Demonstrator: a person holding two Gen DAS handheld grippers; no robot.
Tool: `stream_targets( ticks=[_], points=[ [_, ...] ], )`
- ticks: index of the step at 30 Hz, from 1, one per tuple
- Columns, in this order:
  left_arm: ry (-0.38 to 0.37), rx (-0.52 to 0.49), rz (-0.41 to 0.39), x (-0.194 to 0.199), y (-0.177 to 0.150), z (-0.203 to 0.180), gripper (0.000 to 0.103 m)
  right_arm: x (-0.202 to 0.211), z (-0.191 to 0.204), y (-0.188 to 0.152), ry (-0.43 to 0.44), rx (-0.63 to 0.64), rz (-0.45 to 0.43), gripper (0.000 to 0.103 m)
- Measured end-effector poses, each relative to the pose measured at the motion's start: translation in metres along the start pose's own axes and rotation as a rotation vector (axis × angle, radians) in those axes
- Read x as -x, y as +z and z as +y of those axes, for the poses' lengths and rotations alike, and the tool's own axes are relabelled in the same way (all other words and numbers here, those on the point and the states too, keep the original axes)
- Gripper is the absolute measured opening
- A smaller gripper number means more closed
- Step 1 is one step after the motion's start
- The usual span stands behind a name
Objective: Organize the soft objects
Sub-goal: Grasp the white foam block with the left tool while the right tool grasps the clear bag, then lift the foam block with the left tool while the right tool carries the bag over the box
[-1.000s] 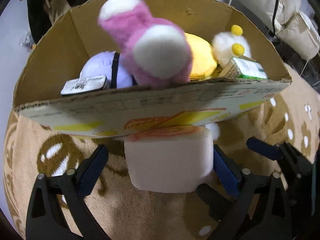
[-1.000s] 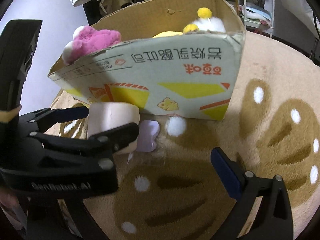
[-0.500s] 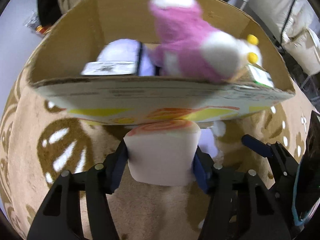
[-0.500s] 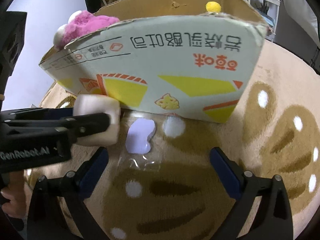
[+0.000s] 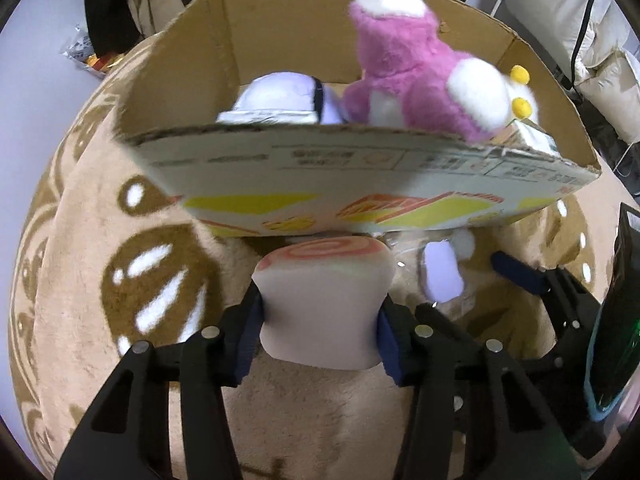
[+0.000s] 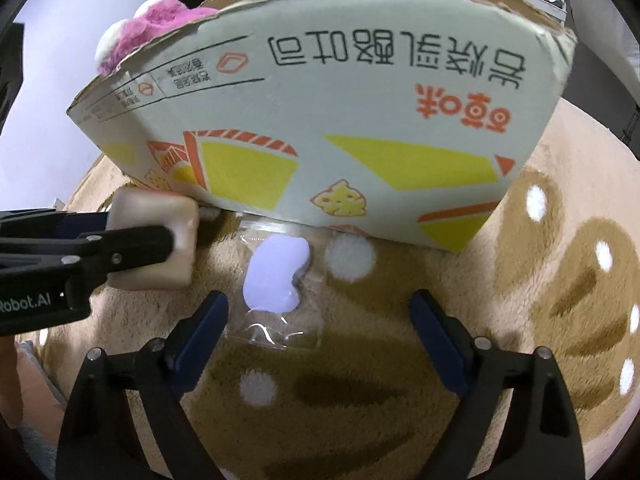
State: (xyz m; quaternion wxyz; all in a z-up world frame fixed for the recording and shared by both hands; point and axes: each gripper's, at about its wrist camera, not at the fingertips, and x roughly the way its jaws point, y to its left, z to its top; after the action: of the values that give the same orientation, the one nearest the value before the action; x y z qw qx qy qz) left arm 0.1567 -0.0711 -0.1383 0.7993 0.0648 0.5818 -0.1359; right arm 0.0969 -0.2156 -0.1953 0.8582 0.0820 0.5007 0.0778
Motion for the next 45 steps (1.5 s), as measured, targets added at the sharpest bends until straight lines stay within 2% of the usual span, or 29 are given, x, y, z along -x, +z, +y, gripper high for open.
stream_targets(
  ticks=[5,9,15,19,25,28,33,42,45],
  points=[
    [-0.009,0.041,0.001,0.006,-0.003,0.009,0.047,0.003,0.009,-0.003,-0.024,0.021,-0.014,0.09],
    [-0.042,0.058,-0.007,0.011,-0.007,0.016,0.047,0.0,0.02,-0.003,0.022,0.037,-0.009,0.088],
    [-0.051,0.072,-0.016,0.013,-0.006,0.023,0.047,-0.004,0.019,-0.005,-0.013,0.047,0.005,0.07],
    [-0.024,0.02,-0.002,0.019,-0.024,0.009,0.047,-0.001,0.023,-0.01,-0.031,0.063,-0.004,0.05],
    [-0.001,-0.018,-0.043,0.034,-0.042,-0.007,0.046,0.006,0.016,-0.011,-0.016,0.066,0.011,0.042],
    [0.008,-0.032,-0.082,0.049,-0.049,-0.011,0.046,0.015,0.02,-0.014,-0.013,0.07,0.01,0.041],
    [0.001,-0.025,-0.163,0.076,-0.06,-0.013,0.046,0.045,0.02,-0.012,0.002,0.058,-0.066,0.04],
    [0.059,-0.022,-0.42,0.125,-0.067,-0.007,0.046,0.122,0.008,-0.018,0.016,0.045,-0.246,0.04],
    [0.061,-0.007,-0.497,0.137,-0.064,-0.004,0.047,0.135,0.015,-0.013,0.018,0.065,-0.321,0.04]
  ],
)
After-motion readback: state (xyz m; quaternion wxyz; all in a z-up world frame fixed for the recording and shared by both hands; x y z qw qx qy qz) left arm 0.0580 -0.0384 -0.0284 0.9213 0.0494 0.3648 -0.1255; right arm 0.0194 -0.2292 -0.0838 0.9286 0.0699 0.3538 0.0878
